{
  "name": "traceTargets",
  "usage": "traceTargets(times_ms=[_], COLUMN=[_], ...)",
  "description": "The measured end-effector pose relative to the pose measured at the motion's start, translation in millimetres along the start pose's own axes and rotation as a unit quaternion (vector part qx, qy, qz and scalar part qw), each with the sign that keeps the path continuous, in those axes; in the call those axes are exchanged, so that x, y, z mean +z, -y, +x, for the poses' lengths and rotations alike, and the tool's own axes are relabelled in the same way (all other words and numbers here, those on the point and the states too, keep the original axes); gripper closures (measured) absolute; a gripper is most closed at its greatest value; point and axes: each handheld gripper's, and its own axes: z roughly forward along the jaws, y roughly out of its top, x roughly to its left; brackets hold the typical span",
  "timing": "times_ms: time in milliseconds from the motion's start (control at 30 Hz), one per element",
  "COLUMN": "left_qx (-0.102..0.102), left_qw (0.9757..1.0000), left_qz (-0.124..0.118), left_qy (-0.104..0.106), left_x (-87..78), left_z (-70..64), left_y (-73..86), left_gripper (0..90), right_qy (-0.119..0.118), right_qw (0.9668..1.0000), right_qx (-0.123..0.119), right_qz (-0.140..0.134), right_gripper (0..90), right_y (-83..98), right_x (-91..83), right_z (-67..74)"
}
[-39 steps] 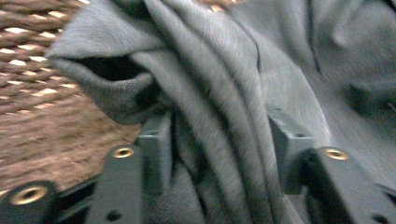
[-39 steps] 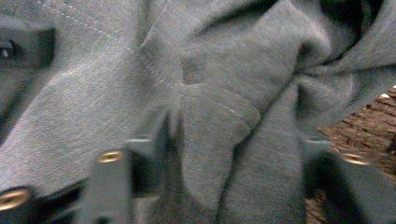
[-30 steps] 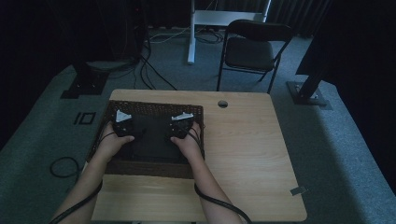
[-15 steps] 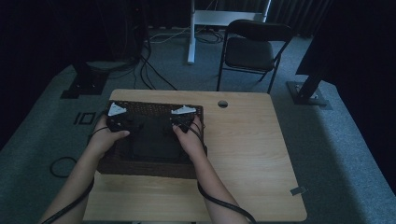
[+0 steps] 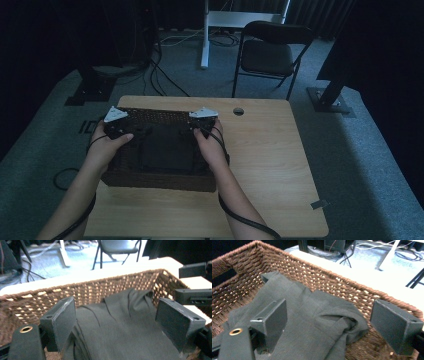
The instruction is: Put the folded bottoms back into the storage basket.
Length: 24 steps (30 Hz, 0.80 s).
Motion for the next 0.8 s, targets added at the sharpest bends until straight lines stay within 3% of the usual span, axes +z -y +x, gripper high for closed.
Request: traceTargets(times_ms=[333, 467, 600, 800], left_qx=[0.019, 0.012, 0.023, 0.041], left_qw=[0.9997, 0.9991, 0.9985, 0.9981], left_qz=[-0.011, -0.029, -0.024, -0.03], left_qy=[0.011, 0.029, 0.044, 0.033], left_x=[-18.0, -25.7, -33.2, -45.5], left_z=[-9.2, -13.0, -17.6, -21.6], left_y=[-1.8, -0.4, 1.9, 3.0], left_gripper=[17.7, 17.7, 17.7, 17.6], right_qy=[0.011, 0.018, 0.025, 0.037], right_qw=[0.9998, 0.9996, 0.9992, 0.9986], right_qx=[0.008, 0.006, 0.009, 0.017], right_qz=[-0.016, -0.023, -0.03, -0.034], right_gripper=[14.0, 14.1, 14.0, 14.0], right_y=[-3.6, -2.6, 0.4, 8.2], right_x=[-25.4, -37.8, -49.4, -63.9], right_z=[-15.4, -25.1, -35.6, -51.4])
